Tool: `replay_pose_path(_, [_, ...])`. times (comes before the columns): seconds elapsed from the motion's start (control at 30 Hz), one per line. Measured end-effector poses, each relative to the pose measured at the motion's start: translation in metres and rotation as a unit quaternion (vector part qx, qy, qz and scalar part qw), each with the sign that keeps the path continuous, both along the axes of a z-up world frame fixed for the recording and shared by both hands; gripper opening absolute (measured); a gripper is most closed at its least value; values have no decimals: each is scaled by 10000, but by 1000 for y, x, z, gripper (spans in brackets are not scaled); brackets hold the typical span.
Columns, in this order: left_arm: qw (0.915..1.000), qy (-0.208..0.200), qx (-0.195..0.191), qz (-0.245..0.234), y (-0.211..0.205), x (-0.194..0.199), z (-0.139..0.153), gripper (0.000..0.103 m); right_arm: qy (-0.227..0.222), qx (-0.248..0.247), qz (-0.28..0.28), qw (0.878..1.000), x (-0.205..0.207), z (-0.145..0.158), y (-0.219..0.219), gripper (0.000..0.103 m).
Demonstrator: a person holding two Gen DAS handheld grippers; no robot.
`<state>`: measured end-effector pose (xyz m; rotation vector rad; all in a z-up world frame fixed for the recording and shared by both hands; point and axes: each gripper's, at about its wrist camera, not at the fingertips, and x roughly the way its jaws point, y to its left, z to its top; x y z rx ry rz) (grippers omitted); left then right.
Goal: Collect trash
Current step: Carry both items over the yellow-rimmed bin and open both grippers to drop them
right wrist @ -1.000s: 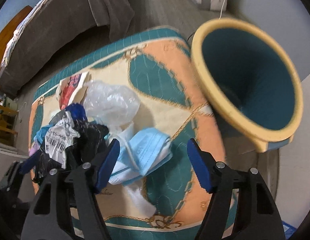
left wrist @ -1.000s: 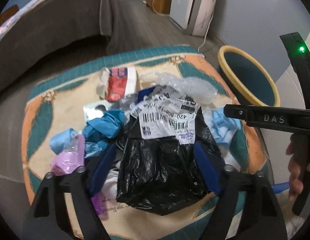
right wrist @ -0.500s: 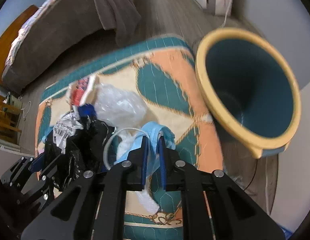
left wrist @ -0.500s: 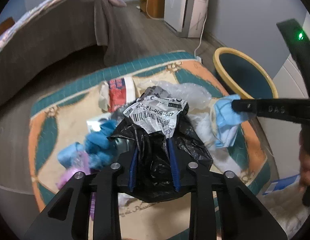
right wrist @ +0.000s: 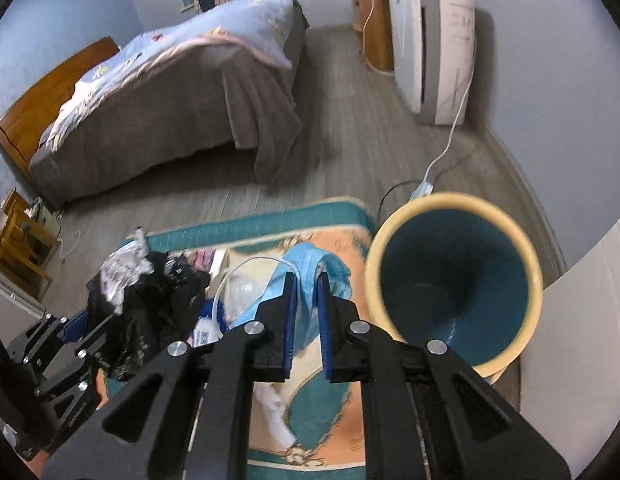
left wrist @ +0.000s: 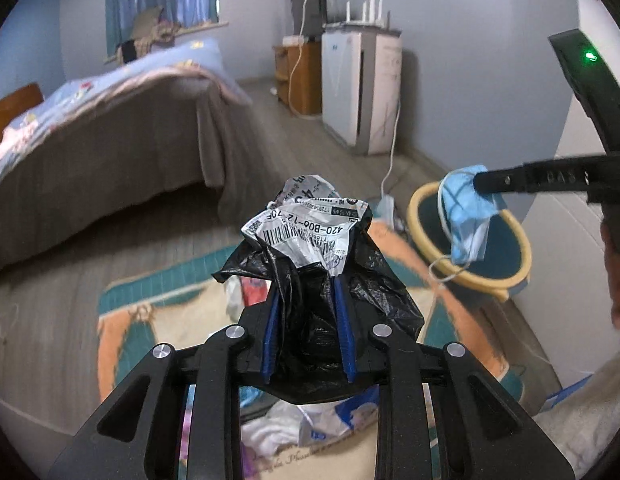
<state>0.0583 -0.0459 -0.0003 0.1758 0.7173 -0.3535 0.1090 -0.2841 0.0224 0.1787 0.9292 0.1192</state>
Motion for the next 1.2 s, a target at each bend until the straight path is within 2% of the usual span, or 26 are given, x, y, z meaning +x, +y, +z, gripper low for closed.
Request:
replay_pose_path(0.07, [9999, -127, -24, -24, -4, -5, 8, 27, -85, -67, -82, 9999, 0, 8, -15, 10])
replay_pose_path(0.2, [9992, -142, -321, -199, -14, -8, 19, 27, -326, -202, -348, 9987, 4, 24, -55, 10])
replay_pose_path(0.33, [9982, -301, -295, -427, -37, -14, 29, 27, -480, -481, -729, 9950, 0, 29, -95, 10])
replay_pose_path(0.5, [9961, -231, -157, -835, -86, -8, 24, 27, -126, -375, -1251, 9914, 6, -1, -143, 10])
replay_pose_path(0.57, [9947, -56, -229, -996, -109, -1, 18, 27, 115, -421, -1355, 9898, 10, -19, -154, 10])
replay_pose_path(0.73, [9908, 522, -354, -1200, -160, 21, -9, 28, 528, -278, -1640, 9847, 12, -52, -173, 10])
replay_pose_path(0.93, [9875, 929, -303, -1235, -198, 53, -36, 28, 668, -144, -1826, 9808, 10, -63, -177, 10])
replay_pose_path(1.13, [9890, 859, -208, -1190, -219, 80, -42, 30, 499, -149, -1886, 9807, 10, -54, -173, 10])
replay_pose_path(1.2, [9892, 770, -177, -1236, -222, 81, -39, 35, 455, -92, -1905, 9806, 10, -53, -175, 11])
